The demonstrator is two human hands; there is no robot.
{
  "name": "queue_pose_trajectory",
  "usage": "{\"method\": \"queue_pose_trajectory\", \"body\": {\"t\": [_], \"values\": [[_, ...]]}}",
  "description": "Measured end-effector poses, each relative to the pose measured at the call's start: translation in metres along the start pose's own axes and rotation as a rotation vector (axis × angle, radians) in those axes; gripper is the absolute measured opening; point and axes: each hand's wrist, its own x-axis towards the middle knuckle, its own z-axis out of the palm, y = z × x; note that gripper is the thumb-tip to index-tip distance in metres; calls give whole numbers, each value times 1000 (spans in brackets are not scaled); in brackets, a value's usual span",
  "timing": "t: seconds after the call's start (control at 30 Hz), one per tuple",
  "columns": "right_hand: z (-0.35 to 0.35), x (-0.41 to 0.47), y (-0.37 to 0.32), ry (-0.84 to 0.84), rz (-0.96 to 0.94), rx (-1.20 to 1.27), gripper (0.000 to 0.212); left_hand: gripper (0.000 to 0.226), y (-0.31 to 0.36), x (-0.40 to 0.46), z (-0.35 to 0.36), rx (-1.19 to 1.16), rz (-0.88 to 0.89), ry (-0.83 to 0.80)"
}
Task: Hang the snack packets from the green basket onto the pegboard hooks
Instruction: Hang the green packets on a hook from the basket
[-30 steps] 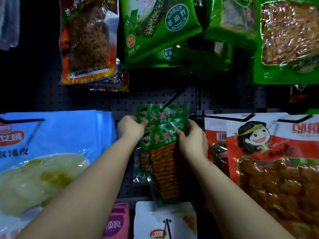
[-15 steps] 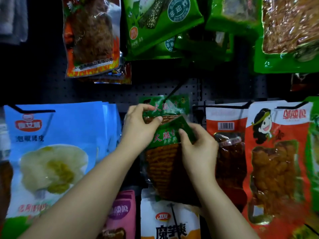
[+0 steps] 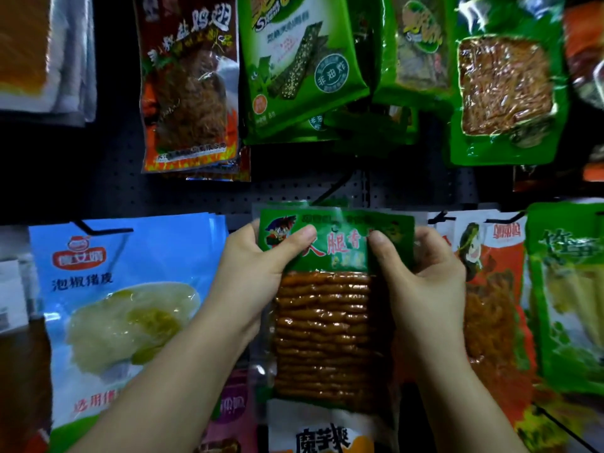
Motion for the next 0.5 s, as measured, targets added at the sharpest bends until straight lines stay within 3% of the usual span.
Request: {"method": "queue_pose_trajectory", "body": {"t": [0.17,0.3,0.5], "values": [[1,4,-15,-16,-15,-15,2,21,14,-8,6,30,118,9],[9,10,-24,20,-145,-70,9,3,23,-4,7,3,175,47],[17,30,-35,70,-282,-88,10,16,44,9,11,18,293,25]]}}
